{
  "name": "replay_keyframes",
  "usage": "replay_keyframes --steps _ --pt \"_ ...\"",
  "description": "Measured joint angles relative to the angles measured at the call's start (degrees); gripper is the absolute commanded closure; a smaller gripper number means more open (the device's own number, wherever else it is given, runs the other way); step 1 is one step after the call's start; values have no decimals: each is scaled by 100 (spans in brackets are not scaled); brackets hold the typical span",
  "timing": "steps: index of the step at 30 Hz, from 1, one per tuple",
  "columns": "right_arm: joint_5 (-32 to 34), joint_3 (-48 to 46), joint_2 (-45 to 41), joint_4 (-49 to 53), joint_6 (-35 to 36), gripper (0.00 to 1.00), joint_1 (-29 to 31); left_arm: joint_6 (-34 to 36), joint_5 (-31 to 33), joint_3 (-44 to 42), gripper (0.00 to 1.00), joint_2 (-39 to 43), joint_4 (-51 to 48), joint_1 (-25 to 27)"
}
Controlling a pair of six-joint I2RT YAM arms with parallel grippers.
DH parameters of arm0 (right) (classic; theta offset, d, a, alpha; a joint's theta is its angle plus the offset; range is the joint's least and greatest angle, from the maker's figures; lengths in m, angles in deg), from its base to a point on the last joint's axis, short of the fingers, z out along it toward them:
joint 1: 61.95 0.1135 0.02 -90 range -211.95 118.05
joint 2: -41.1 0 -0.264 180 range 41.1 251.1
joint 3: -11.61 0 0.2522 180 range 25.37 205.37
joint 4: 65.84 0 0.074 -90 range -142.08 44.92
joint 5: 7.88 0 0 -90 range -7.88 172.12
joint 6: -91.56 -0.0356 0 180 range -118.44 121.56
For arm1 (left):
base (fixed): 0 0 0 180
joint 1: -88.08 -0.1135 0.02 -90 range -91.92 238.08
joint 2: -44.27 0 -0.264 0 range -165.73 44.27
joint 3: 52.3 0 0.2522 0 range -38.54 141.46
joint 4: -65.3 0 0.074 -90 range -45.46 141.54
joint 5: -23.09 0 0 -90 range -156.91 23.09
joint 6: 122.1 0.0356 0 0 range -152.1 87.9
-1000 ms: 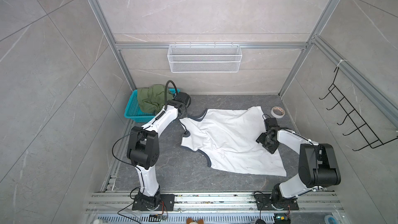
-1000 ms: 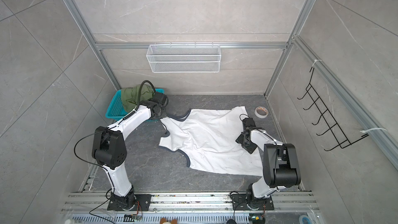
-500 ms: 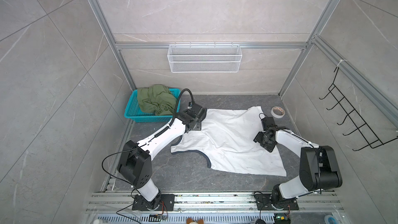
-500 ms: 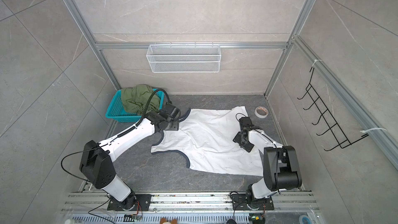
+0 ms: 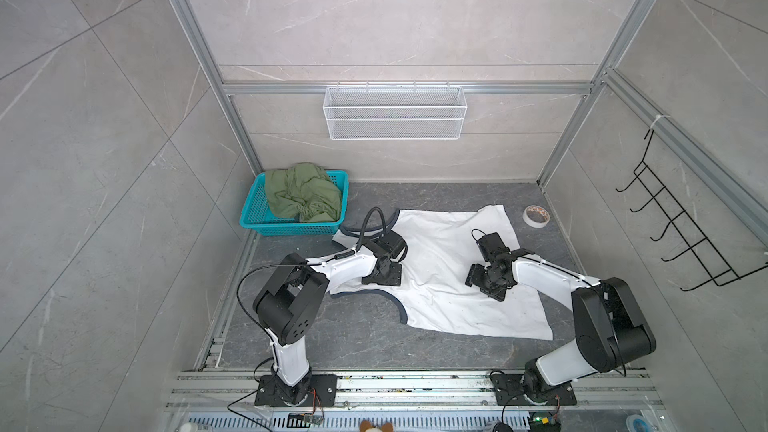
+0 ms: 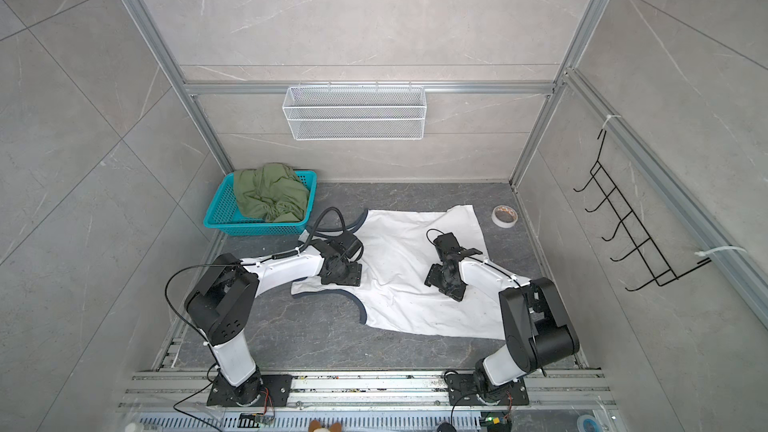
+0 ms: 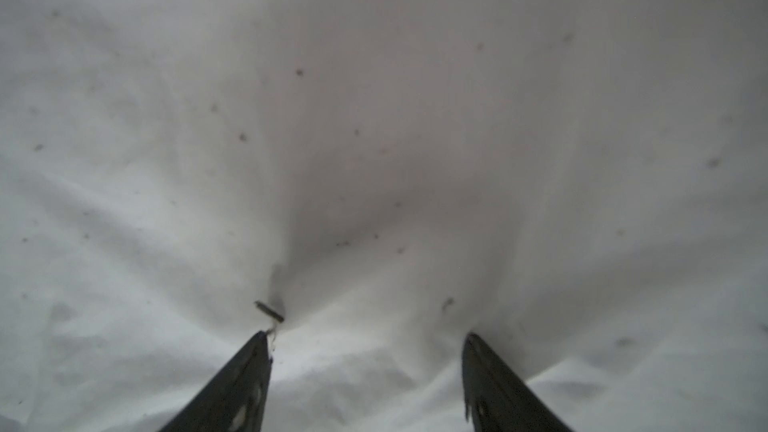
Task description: Fold and stack the tank tops
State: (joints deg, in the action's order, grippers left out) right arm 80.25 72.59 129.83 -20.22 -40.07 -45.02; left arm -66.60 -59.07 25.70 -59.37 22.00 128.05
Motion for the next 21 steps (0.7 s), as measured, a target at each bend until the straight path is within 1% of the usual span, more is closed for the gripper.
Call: replay_keyframes --steps 5,9,10,11,13,16,18,21 --pt "90 4 2 -2 -17 16 22 -72 -57 -463 15 258 433 -452" --pt "304 2 -55 212 13 15 20 -105 20 -719 9 457 581 -595" --pt "341 2 -94 273 33 13 20 -107 79 -789 9 514 568 -605" --pt "372 4 -146 319 61 2 22 -109 120 -846 8 564 546 -621" --pt "437 26 -275 424 138 1 70 -107 162 -916 8 662 452 -621" --pt "562 170 -470 544 232 1 404 -85 214 -903 8 778 273 -623" --pt "645 306 -560 575 247 1 802 -42 212 -798 8 837 199 -621" --pt "688 498 -581 564 243 1 1523 26 142 -391 9 831 179 -623"
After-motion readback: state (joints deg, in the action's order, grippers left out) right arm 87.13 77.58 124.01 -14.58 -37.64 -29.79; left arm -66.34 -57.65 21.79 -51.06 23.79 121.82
